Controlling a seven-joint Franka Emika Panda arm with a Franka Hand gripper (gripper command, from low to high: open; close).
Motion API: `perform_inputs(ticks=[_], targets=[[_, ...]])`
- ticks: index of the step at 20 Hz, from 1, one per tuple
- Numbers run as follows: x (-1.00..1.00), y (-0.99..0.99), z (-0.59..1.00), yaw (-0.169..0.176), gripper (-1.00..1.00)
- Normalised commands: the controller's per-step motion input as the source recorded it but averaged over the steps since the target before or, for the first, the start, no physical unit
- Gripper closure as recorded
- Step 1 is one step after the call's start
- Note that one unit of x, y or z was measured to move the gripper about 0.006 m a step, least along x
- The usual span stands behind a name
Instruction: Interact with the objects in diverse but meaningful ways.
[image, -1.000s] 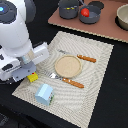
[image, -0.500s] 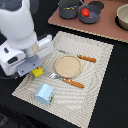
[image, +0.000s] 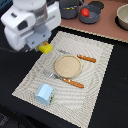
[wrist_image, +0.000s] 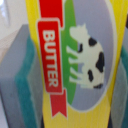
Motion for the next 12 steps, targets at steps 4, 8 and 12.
perform_inputs(ticks=[4, 8, 12], targets=[[0.64, 0.61, 0.04, 0.000, 1.00], [0.67, 0.60, -0.02, 0.000, 1.00], [0.72, 0.56, -0.11, 0.000, 1.00]])
